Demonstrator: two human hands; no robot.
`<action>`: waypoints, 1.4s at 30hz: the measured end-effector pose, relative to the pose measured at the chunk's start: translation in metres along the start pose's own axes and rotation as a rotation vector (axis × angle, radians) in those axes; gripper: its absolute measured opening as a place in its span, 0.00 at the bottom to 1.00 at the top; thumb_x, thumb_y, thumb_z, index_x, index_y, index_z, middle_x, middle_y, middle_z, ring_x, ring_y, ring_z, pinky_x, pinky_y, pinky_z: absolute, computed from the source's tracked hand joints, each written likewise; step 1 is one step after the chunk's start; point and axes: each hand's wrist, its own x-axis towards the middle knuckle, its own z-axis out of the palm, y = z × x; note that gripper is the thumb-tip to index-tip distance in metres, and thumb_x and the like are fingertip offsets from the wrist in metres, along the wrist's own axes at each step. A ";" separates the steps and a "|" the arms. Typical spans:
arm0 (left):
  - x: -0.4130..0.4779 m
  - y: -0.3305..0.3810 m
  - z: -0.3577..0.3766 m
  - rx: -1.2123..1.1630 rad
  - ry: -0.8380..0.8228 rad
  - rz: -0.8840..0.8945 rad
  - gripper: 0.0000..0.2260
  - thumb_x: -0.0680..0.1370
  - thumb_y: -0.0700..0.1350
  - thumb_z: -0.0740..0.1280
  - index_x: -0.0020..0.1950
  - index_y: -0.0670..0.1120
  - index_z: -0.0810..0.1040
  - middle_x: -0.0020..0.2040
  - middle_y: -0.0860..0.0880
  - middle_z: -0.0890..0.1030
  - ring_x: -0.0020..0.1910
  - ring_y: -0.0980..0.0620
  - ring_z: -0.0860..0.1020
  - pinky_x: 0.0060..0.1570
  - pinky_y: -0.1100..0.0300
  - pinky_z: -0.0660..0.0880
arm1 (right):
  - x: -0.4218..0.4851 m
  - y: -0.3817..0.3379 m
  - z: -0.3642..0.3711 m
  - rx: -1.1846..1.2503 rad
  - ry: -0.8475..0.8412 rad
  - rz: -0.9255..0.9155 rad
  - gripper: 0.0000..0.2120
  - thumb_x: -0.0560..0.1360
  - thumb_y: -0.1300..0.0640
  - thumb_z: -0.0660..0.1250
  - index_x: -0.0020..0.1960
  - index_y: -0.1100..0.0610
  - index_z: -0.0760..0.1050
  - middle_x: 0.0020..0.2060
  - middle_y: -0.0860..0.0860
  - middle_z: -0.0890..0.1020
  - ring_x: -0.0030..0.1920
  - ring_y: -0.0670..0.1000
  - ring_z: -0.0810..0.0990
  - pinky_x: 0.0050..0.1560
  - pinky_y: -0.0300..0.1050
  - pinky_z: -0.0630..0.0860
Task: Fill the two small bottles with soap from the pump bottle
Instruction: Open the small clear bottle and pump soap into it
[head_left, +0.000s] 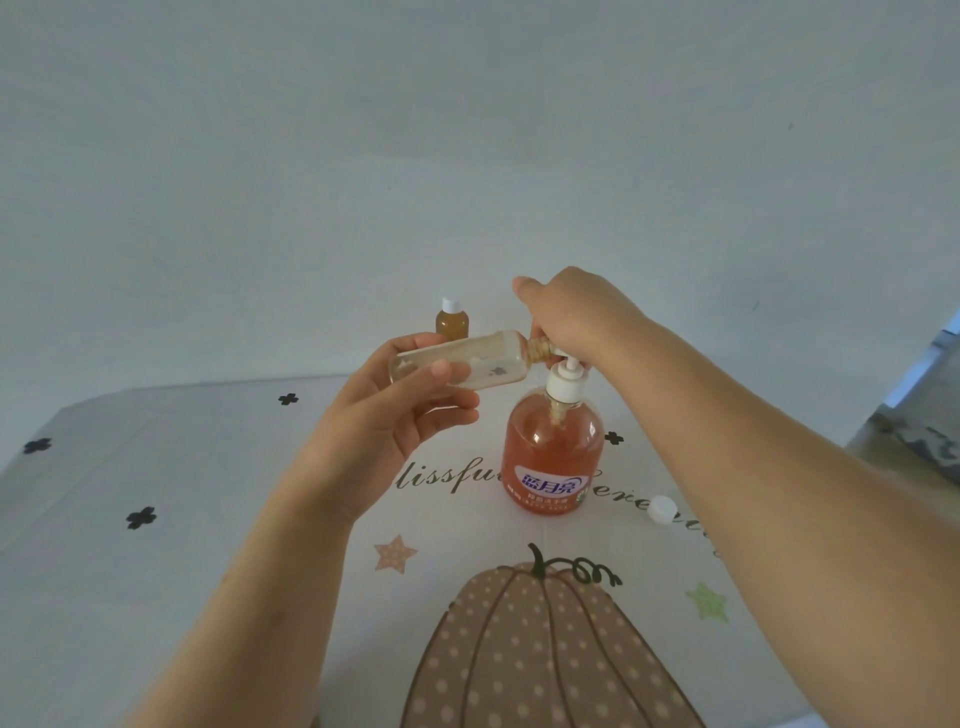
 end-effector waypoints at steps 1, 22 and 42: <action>0.000 -0.001 0.000 0.001 0.003 0.000 0.15 0.74 0.41 0.67 0.60 0.40 0.74 0.49 0.41 0.82 0.43 0.45 0.82 0.45 0.56 0.80 | 0.000 0.001 0.000 0.014 0.005 -0.003 0.21 0.84 0.50 0.52 0.53 0.62 0.79 0.39 0.56 0.82 0.38 0.56 0.79 0.45 0.47 0.74; 0.000 -0.004 0.002 0.030 0.008 0.039 0.12 0.75 0.43 0.68 0.57 0.41 0.73 0.46 0.44 0.84 0.42 0.46 0.82 0.45 0.56 0.80 | -0.001 0.002 0.000 0.045 0.007 0.011 0.22 0.83 0.47 0.54 0.51 0.60 0.81 0.36 0.54 0.81 0.34 0.54 0.78 0.45 0.47 0.75; 0.003 -0.006 -0.002 0.034 0.028 0.009 0.11 0.74 0.43 0.67 0.55 0.42 0.75 0.45 0.43 0.83 0.42 0.45 0.82 0.45 0.55 0.80 | 0.006 0.011 0.015 0.074 0.049 0.046 0.18 0.80 0.52 0.57 0.50 0.60 0.82 0.36 0.54 0.80 0.35 0.54 0.76 0.36 0.45 0.68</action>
